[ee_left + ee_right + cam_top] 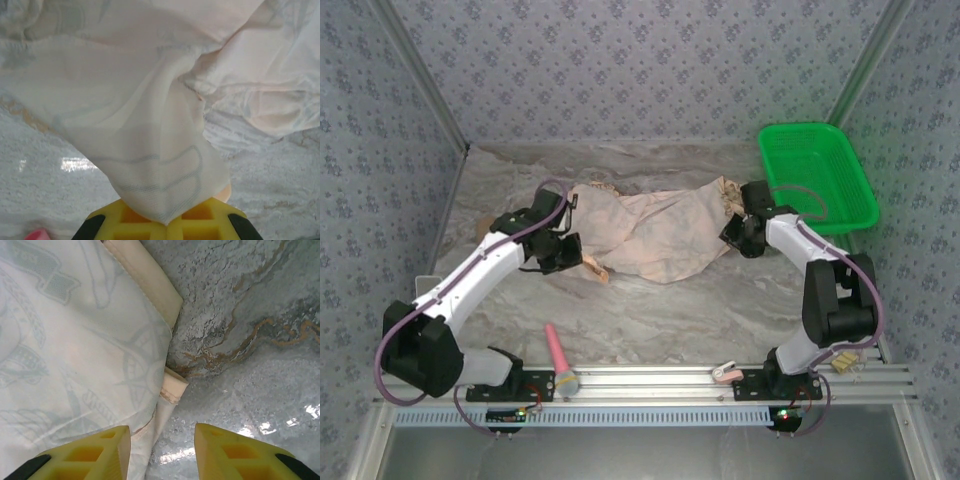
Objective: Fold the inside-out t-shirt
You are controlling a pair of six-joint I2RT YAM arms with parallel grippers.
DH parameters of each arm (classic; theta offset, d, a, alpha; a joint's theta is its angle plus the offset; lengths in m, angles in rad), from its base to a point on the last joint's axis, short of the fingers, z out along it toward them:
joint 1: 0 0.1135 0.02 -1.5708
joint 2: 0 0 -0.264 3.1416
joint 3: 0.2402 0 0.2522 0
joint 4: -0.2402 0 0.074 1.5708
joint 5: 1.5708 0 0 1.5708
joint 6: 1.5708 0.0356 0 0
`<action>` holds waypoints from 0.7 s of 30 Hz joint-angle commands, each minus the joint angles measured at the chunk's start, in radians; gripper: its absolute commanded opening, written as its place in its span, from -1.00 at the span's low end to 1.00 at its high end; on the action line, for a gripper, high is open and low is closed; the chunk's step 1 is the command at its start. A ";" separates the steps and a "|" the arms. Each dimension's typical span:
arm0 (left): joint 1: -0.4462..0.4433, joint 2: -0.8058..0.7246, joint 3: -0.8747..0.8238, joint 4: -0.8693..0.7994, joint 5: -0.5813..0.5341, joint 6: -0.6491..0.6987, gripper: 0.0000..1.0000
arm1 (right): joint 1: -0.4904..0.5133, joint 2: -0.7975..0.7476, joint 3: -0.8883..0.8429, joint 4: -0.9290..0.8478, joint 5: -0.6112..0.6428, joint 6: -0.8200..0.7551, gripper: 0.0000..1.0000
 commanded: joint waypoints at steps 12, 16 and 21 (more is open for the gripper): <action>0.080 -0.133 -0.076 -0.044 0.091 0.007 -1.00 | 0.044 0.196 0.072 0.025 -0.048 0.221 -0.34; 0.099 -0.134 -0.058 -0.048 0.102 0.020 -1.00 | 0.035 0.210 0.073 0.061 -0.043 0.242 -1.00; 0.171 -0.138 0.060 -0.064 0.109 0.047 -1.00 | 0.032 0.126 0.164 -0.047 0.104 0.206 -1.00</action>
